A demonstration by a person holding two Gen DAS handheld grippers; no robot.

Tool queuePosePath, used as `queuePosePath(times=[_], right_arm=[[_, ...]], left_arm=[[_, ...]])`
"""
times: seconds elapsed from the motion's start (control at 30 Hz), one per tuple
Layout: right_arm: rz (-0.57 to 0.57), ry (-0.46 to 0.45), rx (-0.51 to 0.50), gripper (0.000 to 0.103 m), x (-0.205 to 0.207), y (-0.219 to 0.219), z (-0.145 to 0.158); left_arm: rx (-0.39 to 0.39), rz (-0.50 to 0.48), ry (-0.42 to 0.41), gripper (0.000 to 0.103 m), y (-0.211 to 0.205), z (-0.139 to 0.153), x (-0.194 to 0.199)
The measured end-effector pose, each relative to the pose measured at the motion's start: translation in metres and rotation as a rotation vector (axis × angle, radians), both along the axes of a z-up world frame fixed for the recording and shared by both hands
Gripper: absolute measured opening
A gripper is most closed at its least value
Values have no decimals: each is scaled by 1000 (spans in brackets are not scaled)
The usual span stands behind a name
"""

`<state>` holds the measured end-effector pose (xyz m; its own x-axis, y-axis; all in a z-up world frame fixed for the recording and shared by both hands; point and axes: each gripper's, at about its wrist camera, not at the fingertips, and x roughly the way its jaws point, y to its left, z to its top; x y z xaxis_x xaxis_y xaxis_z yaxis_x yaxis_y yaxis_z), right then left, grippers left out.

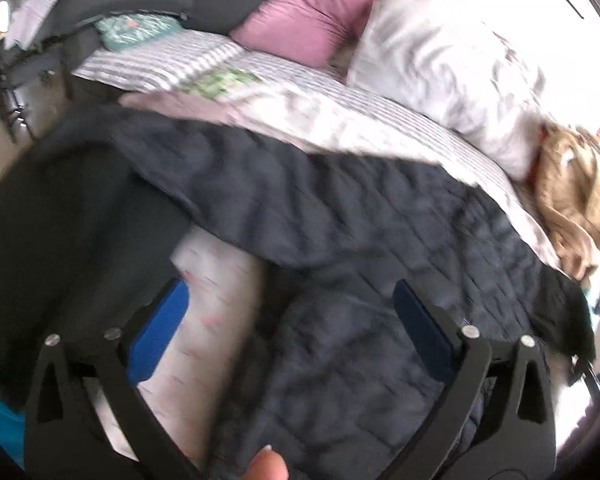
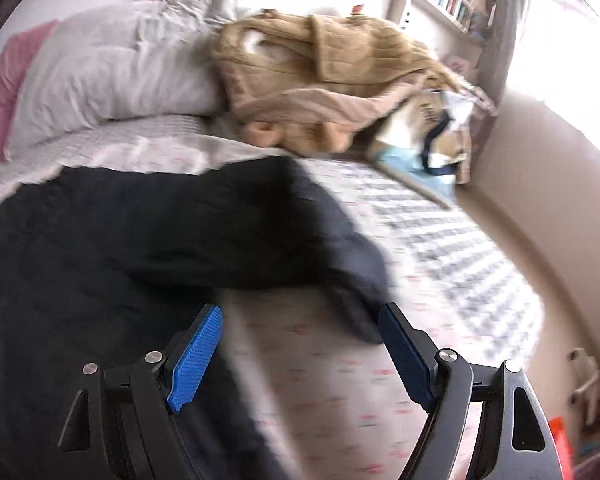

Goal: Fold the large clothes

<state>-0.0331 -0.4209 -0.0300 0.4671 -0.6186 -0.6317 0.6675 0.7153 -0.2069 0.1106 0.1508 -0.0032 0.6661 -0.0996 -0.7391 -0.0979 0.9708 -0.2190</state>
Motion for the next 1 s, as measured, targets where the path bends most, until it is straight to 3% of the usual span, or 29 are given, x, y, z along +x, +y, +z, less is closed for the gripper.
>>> queuePosePath(times=[0.13, 0.17, 0.2, 0.3, 0.47, 0.53, 0.6, 0.63, 0.67, 0.7, 0.87, 0.93, 1.0], right_arm=[[72, 89, -39, 76, 16, -29, -11], [101, 117, -52, 52, 23, -34, -14], [132, 153, -61, 20, 28, -41, -18], [136, 210, -79, 15, 43, -75, -16], [-67, 280, -230, 17, 72, -170, 10], [-184, 270, -216, 28, 74, -201, 22], [-264, 154, -158, 48, 68, -213, 41], [-236, 70, -124, 57, 69, -207, 48], [-199, 36, -116, 74, 73, -197, 49], [-128, 18, -111, 78, 83, -179, 46], [255, 9, 96, 78, 142, -98, -9], [305, 48, 145, 78, 159, -82, -37], [289, 89, 166, 78, 161, -93, -58]], left_arm=[[-26, -80, 23, 102, -40, -23, -7], [-19, -93, 39, 102, -47, -28, -5], [-12, -107, 48, 102, -53, -31, -4], [5, -127, 29, 102, -64, -33, 1], [19, -133, -29, 102, -68, -34, 6], [15, -125, -37, 102, -69, -34, 8], [-1, -110, -41, 102, -68, -34, 12], [-10, -106, -47, 102, -69, -34, 13], [-17, -104, -55, 102, -70, -33, 14], [-17, -103, -65, 102, -73, -33, 15], [-9, -134, -70, 102, -92, -41, 21], [-26, -152, -37, 102, -96, -48, 23], [-44, -154, -4, 102, -94, -54, 24]])
